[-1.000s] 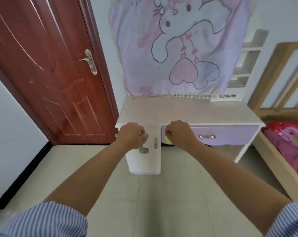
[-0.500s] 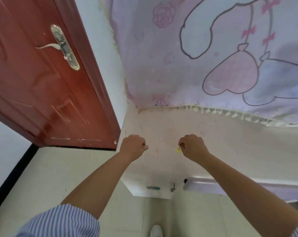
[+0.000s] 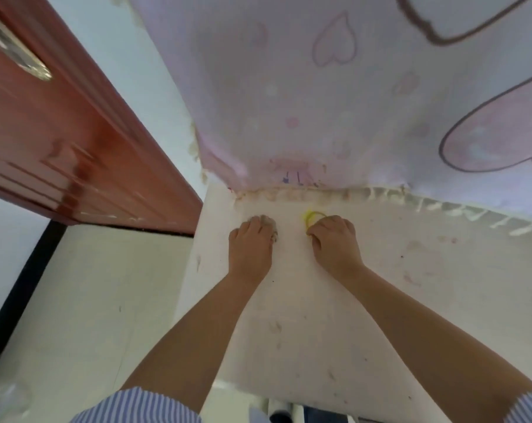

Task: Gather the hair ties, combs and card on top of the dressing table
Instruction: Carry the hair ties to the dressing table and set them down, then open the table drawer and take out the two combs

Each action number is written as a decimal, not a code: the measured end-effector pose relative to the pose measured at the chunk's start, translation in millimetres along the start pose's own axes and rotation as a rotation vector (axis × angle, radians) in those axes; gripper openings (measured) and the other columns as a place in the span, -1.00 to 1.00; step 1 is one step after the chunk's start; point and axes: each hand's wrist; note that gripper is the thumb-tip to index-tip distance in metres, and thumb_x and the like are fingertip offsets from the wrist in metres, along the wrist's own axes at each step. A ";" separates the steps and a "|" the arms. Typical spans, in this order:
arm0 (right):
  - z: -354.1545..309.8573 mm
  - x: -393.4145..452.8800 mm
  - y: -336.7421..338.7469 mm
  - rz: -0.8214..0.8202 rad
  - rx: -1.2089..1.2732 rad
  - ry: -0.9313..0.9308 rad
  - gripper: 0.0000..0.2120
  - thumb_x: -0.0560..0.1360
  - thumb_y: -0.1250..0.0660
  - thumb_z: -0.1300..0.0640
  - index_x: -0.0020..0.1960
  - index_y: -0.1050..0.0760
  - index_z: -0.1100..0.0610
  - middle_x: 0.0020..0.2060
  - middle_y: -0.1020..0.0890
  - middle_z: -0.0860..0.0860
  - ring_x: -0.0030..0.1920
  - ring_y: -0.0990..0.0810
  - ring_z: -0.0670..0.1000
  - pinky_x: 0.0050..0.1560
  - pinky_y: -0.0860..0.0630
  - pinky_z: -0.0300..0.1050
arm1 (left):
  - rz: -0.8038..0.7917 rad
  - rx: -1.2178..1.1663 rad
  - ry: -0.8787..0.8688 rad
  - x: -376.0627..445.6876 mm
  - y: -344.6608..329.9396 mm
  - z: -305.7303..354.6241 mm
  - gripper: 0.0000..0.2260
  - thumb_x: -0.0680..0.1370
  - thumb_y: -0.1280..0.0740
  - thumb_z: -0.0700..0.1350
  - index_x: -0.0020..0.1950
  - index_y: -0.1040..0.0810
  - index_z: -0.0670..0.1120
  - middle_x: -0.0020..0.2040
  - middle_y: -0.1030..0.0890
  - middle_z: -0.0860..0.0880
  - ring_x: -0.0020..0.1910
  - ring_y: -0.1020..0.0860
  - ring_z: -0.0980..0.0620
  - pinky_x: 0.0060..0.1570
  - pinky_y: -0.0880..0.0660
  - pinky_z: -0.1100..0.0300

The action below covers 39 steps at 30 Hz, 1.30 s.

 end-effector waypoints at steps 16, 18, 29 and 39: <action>54.3 -163.8 18.7 0.087 0.020 0.230 -0.81 0.17 -0.36 0.44 -0.24 -0.65 0.33 -0.16 -0.73 0.26 -0.07 -0.67 0.32 -0.05 -0.56 0.32 | 0.064 -0.008 -0.271 -104.2 -14.8 61.5 -0.71 0.34 -0.43 -0.33 0.06 -0.58 -0.32 0.00 -0.65 -0.31 0.01 -0.60 -0.29 0.08 -0.51 -0.13; 69.9 -216.6 29.3 0.066 -0.031 0.165 -0.82 0.17 -0.36 0.44 -0.24 -0.65 0.35 -0.18 -0.72 0.28 -0.10 -0.67 0.32 -0.06 -0.56 0.31 | 0.042 -0.033 -0.352 -137.7 -28.3 86.9 -0.70 0.31 -0.45 -0.35 0.03 -0.59 -0.35 -0.01 -0.65 -0.34 0.01 -0.61 -0.30 0.07 -0.52 -0.16; 160.6 -432.9 48.4 0.057 -0.357 -0.292 -0.65 0.41 -0.17 0.18 -0.03 -0.60 0.40 -0.09 -0.67 0.37 -0.06 -0.66 0.34 -0.03 -0.57 0.26 | -0.090 0.089 -0.430 -292.5 -122.6 216.4 -0.39 0.40 -0.40 -0.14 0.40 -0.31 -0.25 0.45 -0.28 -0.29 0.44 -0.24 -0.28 0.36 -0.16 -0.32; 218.3 -395.4 23.1 -0.014 -0.340 -0.307 -0.85 0.44 -0.35 0.30 -0.17 -0.54 0.43 -0.28 -0.64 0.40 -0.21 -0.63 0.34 -0.08 -0.55 0.16 | 0.188 0.165 -0.344 -288.0 -148.7 250.5 -0.58 0.11 -0.48 -0.31 -0.10 -0.44 -0.23 0.06 -0.62 -0.39 0.08 -0.58 -0.37 -0.01 -0.45 -0.40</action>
Point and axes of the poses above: each hand's wrist, its own x-axis towards the middle knuckle, its own y-axis out of the back of the hand, z = x × y
